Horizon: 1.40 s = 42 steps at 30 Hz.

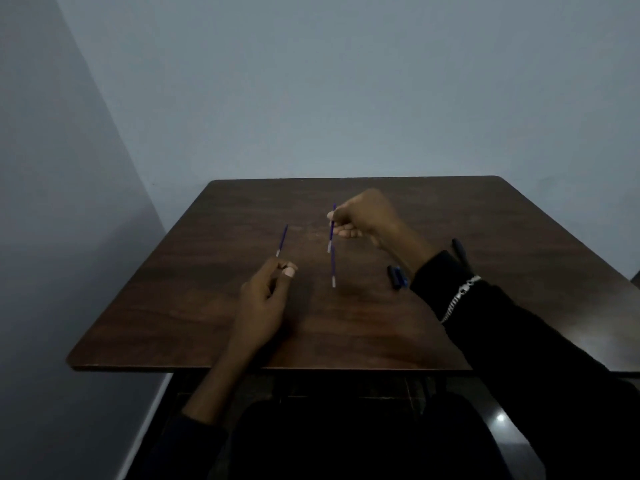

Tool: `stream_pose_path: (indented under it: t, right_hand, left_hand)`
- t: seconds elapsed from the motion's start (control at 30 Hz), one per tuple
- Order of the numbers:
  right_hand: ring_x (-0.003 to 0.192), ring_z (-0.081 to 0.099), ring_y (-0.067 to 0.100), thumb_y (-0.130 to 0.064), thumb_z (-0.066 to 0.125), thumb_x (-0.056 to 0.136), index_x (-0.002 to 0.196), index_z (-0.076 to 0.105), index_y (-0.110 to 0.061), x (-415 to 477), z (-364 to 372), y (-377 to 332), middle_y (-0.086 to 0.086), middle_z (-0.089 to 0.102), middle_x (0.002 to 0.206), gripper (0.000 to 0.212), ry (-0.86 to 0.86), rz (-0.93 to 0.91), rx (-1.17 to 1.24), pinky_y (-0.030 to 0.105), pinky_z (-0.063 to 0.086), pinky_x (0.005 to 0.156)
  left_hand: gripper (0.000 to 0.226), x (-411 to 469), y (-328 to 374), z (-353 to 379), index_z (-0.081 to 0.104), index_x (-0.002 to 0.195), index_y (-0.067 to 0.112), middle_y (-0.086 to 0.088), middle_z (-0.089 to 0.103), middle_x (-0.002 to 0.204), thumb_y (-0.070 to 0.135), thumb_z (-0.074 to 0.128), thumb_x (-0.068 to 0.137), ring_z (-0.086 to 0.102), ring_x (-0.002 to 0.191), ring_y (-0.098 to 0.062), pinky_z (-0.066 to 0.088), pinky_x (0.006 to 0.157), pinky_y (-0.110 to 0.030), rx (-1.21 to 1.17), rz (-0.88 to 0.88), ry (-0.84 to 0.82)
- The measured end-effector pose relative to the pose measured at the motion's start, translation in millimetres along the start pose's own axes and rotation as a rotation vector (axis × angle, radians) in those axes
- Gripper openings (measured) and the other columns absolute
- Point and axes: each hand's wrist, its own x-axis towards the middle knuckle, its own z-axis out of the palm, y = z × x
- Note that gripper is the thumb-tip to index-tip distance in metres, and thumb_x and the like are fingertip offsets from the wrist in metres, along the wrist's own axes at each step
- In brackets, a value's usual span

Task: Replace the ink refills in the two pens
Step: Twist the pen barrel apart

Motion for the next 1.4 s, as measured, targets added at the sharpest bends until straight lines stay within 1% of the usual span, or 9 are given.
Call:
stream_pose_path:
  t: [0.27,0.4,0.5,0.63,0.8,0.9,1.0,1.23,1.4]
  right_hand:
    - [0.043,0.067,0.016,0.005,0.071,0.091,0.073,0.063,0.003,59.3,90.6,3.0,0.016,0.068,0.069,0.020,-0.120,0.094,-0.327,0.025,0.057,0.042]
    - [0.055,0.071,0.017,0.000,0.072,0.091,0.092,0.071,0.007,72.3,108.1,5.4,0.014,0.071,0.071,0.008,-0.101,0.115,-0.437,0.036,0.066,0.075]
    - [0.042,0.065,0.000,-0.001,0.066,0.093,0.118,0.067,0.009,75.7,111.9,6.0,0.009,0.067,0.078,0.028,-0.091,0.031,-0.419,0.018,0.059,0.051]
    - [0.100,0.077,0.024,-0.011,0.070,0.095,0.114,0.072,0.005,76.0,114.9,3.8,0.017,0.079,0.104,0.025,-0.050,0.072,-0.494,0.040,0.061,0.093]
    - [0.106,0.075,0.028,-0.013,0.071,0.095,0.114,0.073,0.005,76.3,112.6,4.7,0.018,0.078,0.109,0.026,-0.022,0.077,-0.514,0.043,0.059,0.096]
    - [0.099,0.075,0.030,-0.012,0.065,0.097,0.107,0.072,0.001,74.4,110.9,6.0,0.017,0.076,0.105,0.018,-0.026,0.072,-0.491,0.038,0.062,0.089]
    - [0.066,0.064,0.019,-0.003,0.057,0.100,0.077,0.059,-0.008,76.5,103.5,7.9,0.009,0.064,0.079,0.023,-0.084,0.112,-0.386,0.023,0.059,0.051]
    - [0.044,0.070,0.019,0.000,0.066,0.095,0.089,0.070,0.008,60.8,45.0,-16.5,0.018,0.071,0.064,0.011,-0.071,0.075,-0.541,0.026,0.056,0.041]
    - [0.073,0.074,0.025,-0.007,0.069,0.096,0.109,0.073,0.007,41.2,26.7,-9.1,0.019,0.077,0.089,0.019,-0.224,0.286,-0.775,0.040,0.062,0.090]
  left_hand:
    - [0.017,8.0,-28.8,-36.8,0.067,0.098,0.031,0.010,0.066,0.075,0.033,0.053,0.108,0.061,0.062,-0.013,0.042,0.051,-0.015,0.056,-0.035,0.085]
    - [0.017,8.2,-34.4,-35.8,0.066,0.096,0.032,-0.002,0.065,0.075,0.035,0.054,0.107,0.060,0.060,-0.023,0.041,0.048,-0.021,0.043,-0.001,0.082]
    - [0.017,8.1,-36.4,-34.8,0.066,0.097,0.031,-0.007,0.063,0.072,0.037,0.053,0.107,0.059,0.059,-0.025,0.042,0.049,-0.029,0.028,0.019,0.074]
    - [0.019,7.7,-38.4,-35.9,0.065,0.098,0.029,-0.008,0.062,0.072,0.040,0.051,0.106,0.058,0.058,-0.024,0.043,0.052,-0.031,0.022,0.040,0.063]
    - [0.019,7.0,-36.4,-36.4,0.065,0.098,0.035,-0.007,0.063,0.073,0.043,0.050,0.105,0.058,0.058,-0.026,0.044,0.052,-0.036,0.000,0.019,0.040]
    - [0.022,7.0,-35.6,-36.5,0.066,0.101,0.034,-0.003,0.065,0.071,0.048,0.049,0.103,0.060,0.058,-0.022,0.046,0.056,-0.037,0.017,0.018,0.049]
    - [0.029,6.7,-36.9,-36.3,0.067,0.094,0.026,-0.001,0.063,0.069,0.049,0.050,0.101,0.059,0.058,-0.017,0.047,0.058,-0.037,-0.014,-0.009,0.050]
    - [0.040,7.6,-39.0,-35.4,0.070,0.081,0.018,0.004,0.056,0.055,0.048,0.047,0.092,0.052,0.052,-0.005,0.039,0.053,-0.024,-0.109,-0.060,0.033]
    - [0.036,7.5,-37.1,-34.8,0.070,0.080,0.020,0.003,0.057,0.056,0.044,0.046,0.092,0.053,0.052,-0.005,0.039,0.052,-0.022,-0.092,-0.037,-0.003]
